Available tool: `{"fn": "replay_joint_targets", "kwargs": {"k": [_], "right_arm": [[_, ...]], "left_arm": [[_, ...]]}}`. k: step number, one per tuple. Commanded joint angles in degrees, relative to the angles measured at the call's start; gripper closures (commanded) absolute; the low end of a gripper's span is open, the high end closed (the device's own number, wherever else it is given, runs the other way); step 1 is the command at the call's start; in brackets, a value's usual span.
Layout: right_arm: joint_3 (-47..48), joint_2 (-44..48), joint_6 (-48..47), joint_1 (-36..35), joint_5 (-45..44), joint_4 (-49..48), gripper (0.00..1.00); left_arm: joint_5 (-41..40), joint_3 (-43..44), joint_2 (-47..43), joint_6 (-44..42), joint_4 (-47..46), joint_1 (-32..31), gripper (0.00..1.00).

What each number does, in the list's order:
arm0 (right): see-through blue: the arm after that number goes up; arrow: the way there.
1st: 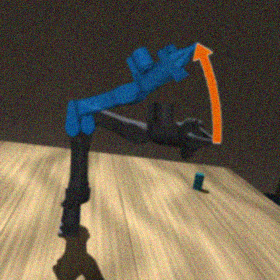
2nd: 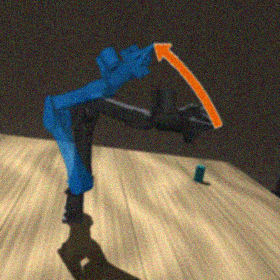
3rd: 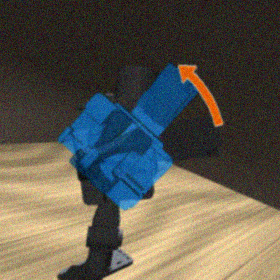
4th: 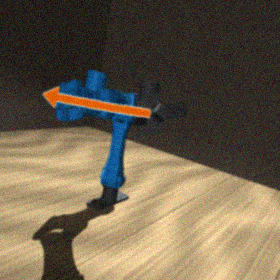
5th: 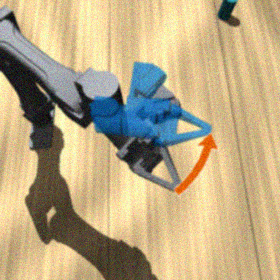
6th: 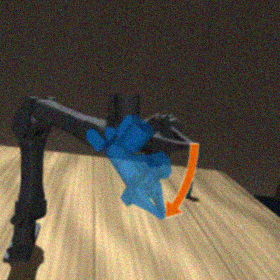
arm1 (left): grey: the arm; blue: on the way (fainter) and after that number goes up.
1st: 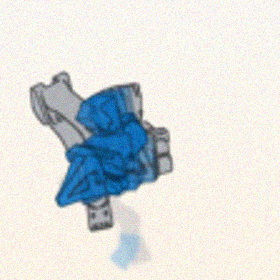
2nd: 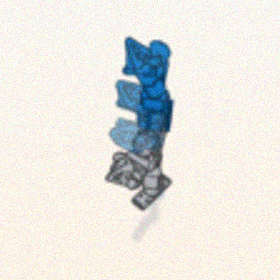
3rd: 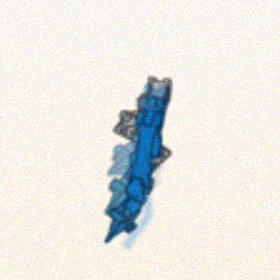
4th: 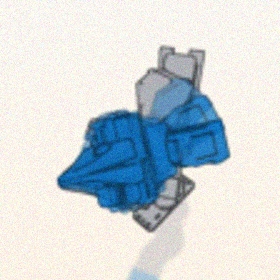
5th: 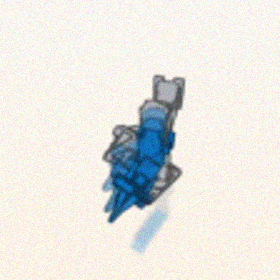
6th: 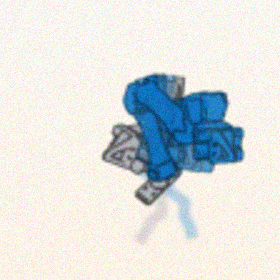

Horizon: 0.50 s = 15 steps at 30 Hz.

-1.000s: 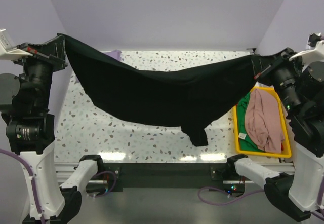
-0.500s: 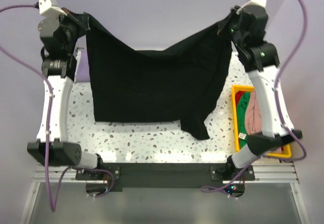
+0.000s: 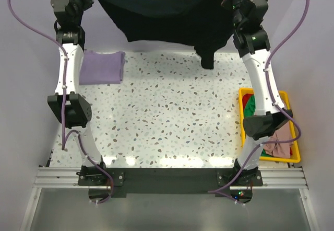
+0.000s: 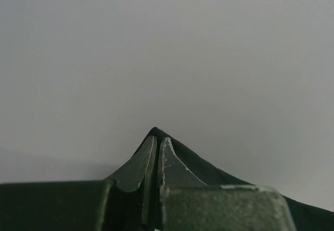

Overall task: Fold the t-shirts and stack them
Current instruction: Flatten the tshirt out

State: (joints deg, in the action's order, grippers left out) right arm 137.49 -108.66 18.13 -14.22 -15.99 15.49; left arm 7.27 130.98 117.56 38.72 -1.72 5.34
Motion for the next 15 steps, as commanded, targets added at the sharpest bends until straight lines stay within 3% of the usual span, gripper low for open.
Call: {"fn": "replay_joint_targets", "kwargs": {"k": [1, 6, 9, 15], "right_arm": [[-6.68, 5.73, -0.3, 0.24, -2.21, -10.21, 1.0], [-28.79, 12.23, 4.62, 0.24, -2.12, -8.63, 1.0], [-43.55, 19.44, 9.37, 0.33, -1.77, -6.61, 1.0], [-67.83, 31.13, 17.02, 0.33, -0.1, 1.29, 1.0]], "left_arm": [[0.99, -3.07, -3.56, 1.45, -9.62, 2.04, 1.0], [3.1, -21.34, -11.71, 1.88, -13.47, 2.39, 1.0], [3.37, -40.81, -18.56, 2.5, -15.25, 2.3, 1.0], [1.0, -64.77, -31.31, 3.82, -12.98, 2.57, 1.0]]}}
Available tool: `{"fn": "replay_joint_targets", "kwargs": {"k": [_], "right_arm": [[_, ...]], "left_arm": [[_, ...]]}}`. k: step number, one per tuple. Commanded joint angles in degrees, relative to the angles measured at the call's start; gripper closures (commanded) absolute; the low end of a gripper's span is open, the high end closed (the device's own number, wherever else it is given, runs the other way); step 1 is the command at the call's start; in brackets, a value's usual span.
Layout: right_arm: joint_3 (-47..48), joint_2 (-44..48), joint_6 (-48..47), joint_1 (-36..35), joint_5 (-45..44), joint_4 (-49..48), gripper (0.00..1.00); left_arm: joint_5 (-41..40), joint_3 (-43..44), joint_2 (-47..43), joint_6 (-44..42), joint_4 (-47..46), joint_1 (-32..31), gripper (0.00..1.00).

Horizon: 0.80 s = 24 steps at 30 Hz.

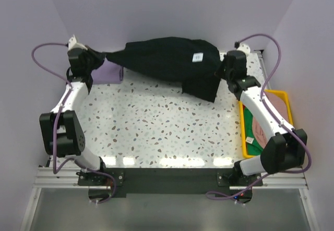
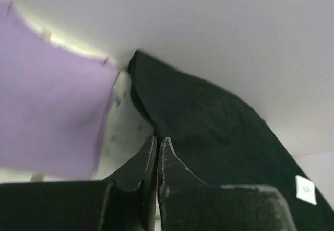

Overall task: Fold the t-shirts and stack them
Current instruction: Flatten the tshirt out

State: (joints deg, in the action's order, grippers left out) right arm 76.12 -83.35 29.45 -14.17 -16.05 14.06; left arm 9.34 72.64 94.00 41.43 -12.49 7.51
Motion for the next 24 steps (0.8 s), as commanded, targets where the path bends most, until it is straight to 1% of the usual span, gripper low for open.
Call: {"fn": "replay_joint_targets", "kwargs": {"k": [1, 2, 4, 6, 8, 9, 10, 11, 12, 14, 15, 17, 18, 19, 20, 24], "right_arm": [[-8.33, 6.35, 5.36, 0.37, 0.32, 3.68, 1.0], [-9.75, 6.88, 5.09, 0.38, 0.23, 7.43, 1.0], [-13.17, 7.06, 4.57, 0.46, -0.03, 10.88, 1.0], [-17.81, 7.67, 4.3, 0.55, 0.49, 14.05, 1.0], [-21.6, 8.38, 4.56, 0.55, 3.12, 14.76, 1.0], [-25.37, 9.51, 4.91, 0.55, 3.92, 14.68, 1.0], [-27.14, 9.96, 5.52, 0.55, 5.4, 14.68, 1.0], [-28.73, 10.66, 5.62, 0.55, 6.2, 14.76, 1.0], [-31.61, 12.06, 5.88, 0.55, 6.73, 14.85, 1.0], [-34.36, 14.08, 6.49, 0.46, 7.79, 15.2, 1.0], [-36.8, 15.22, 6.67, 0.64, 7.97, 15.55, 1.0], [-38.75, 19.44, 7.28, 0.55, 8.4, 17.3, 1.0], [-40.5, 21.28, 7.72, 0.46, 9.28, 17.83, 1.0], [-41.22, 24.87, 8.6, 0.55, 9.9, 18.45, 1.0], [-42.01, 26.99, 9.04, 0.55, 10.51, 19.5, 1.0], [-43.6, 34.65, 10.89, 0.55, 12.19, 24.07, 1.0]], "left_arm": [[-1.52, -10.98, -8.99, 1.11, -1.23, 0.4, 1.0], [-1.96, -13.12, -10.31, 0.94, -0.26, 0.4, 1.0], [-4.15, -18.03, -13.74, -0.03, 3.51, 0.4, 1.0], [-5.73, -20.68, -16.81, -0.82, 7.98, 0.4, 1.0], [-7.14, -25.51, -19.19, -0.39, 10.9, 0.32, 1.0], [-8.45, -27.45, -22.07, -0.21, 12.39, 0.31, 1.0], [-9.16, -31.21, -23.67, 0.05, 13.27, 0.31, 1.0], [-9.25, -32.9, -26.64, 0.4, 16.24, 0.4, 1.0], [-11.34, -35.7, -28.15, 0.58, 17.31, 0.4, 1.0], [-12.59, -38.35, -31.05, 0.84, 19.25, 0.32, 1.0], [-13.81, -40.54, -34.29, 1.11, 21.35, 0.31, 1.0], [-14.96, -42.57, -37.38, 1.28, 23.47, 0.4, 1.0], [-16.19, -44.15, -40.44, 1.37, 25.74, 0.4, 1.0], [-16.9, -44.86, -42.04, 1.55, 27.15, 0.4, 1.0], [-17.69, -45.39, -45.1, 1.72, 28.47, 0.32, 1.0], [-19.01, -45.93, -51.62, 3.3, 33.23, 0.32, 1.0]]}}
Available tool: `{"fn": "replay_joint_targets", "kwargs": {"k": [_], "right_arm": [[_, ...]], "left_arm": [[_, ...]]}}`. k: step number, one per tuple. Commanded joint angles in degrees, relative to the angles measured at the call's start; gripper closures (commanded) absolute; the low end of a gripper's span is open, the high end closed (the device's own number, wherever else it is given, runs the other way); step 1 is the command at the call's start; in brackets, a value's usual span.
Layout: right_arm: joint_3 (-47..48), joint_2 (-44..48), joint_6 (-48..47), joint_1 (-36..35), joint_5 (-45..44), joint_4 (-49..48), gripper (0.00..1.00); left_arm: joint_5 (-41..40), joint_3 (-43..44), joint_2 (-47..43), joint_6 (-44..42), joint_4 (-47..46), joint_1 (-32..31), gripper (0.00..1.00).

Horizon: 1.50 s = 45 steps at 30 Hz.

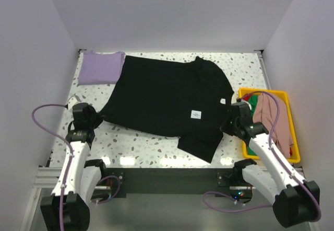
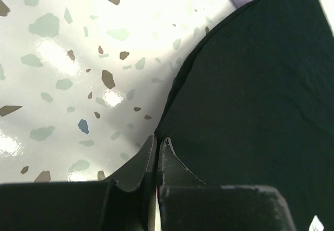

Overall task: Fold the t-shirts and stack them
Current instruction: Flatten the tshirt out, then fold the tshirt

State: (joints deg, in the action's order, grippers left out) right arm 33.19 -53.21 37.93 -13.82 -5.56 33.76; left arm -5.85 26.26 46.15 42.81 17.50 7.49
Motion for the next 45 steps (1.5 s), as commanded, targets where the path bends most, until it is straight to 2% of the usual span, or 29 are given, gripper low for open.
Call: {"fn": "replay_joint_targets", "kwargs": {"k": [1, 5, 8, 11, 15, 29, 34, 45], "right_arm": [[-0.67, 5.82, 2.84, 0.2, 1.7, 5.43, 1.0], [0.38, 9.53, 3.46, 0.29, 2.22, 7.81, 1.0], [3.8, 6.82, 2.5, 0.2, 1.7, 7.47, 1.0], [9.5, 0.23, 0.74, 0.2, 0.82, 6.67, 1.0], [15.32, -9.86, -0.93, 0.2, -1.46, 5.44, 1.0], [29.12, -32.11, -3.22, 1.34, -3.05, -0.18, 1.0], [32.29, -34.94, -3.48, 3.36, -1.21, -1.06, 1.0], [31.06, -37.49, -4.01, 9.43, 5.12, -4.49, 1.0]], "left_arm": [[-3.73, 0.72, -4.48, 2.45, 3.85, 0.34, 1.0], [-1.63, 2.65, -3.1, 2.55, 3.95, 0.42, 1.0], [1.8, 4.5, 1.37, 1.4, -0.34, 0.34, 1.0], [6.88, 6.52, 7.87, 0.79, -5.52, 0.34, 1.0], [9.8, 11.78, 16.94, 0.26, -8.88, 0.16, 1.0], [10.42, 28.66, 41.63, -0.97, -11.26, -1.16, 0.99], [10.5, 32.71, 46.47, -0.97, -11.17, -1.51, 0.99], [11.12, 36.58, 51.84, -1.59, -11.26, -1.69, 0.98]]}}
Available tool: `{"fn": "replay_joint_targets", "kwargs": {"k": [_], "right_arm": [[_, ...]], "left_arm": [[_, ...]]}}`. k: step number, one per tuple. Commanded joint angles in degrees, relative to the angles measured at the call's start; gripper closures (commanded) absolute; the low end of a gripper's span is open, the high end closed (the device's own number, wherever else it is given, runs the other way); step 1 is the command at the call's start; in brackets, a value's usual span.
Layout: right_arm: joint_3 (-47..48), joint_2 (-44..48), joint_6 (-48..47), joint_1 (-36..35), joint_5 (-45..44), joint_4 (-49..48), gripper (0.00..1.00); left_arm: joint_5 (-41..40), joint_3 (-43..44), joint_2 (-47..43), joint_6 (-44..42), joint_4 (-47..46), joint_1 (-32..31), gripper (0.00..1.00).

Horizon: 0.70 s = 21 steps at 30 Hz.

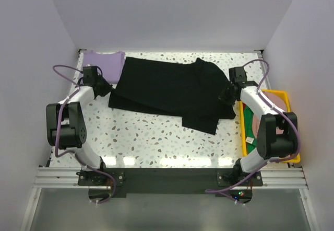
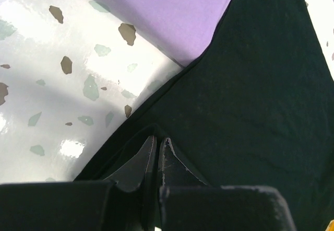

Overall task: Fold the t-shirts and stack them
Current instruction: Fold the tshirt

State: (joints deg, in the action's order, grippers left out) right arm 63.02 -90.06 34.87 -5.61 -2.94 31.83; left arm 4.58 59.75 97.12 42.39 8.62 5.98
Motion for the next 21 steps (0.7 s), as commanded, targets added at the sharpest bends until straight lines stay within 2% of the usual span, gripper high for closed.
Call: {"fn": "replay_joint_targets", "kwargs": {"k": [1, 15, 21], "right_arm": [[0.96, -0.55, -1.12, 1.99, 2.85, -3.09, 1.0], [-0.01, -2.84, -1.03, 4.11, 5.49, -4.94, 1.0], [-0.01, -3.89, -1.04, 4.55, 5.4, -5.38, 1.0]], "left_arm": [[0.78, 3.44, 1.4, -1.26, -2.38, -0.26, 0.98], [1.4, 8.54, 6.24, -1.7, -1.94, -1.5, 0.95], [1.75, 10.74, 8.26, -2.49, -1.33, -1.49, 0.89]]}}
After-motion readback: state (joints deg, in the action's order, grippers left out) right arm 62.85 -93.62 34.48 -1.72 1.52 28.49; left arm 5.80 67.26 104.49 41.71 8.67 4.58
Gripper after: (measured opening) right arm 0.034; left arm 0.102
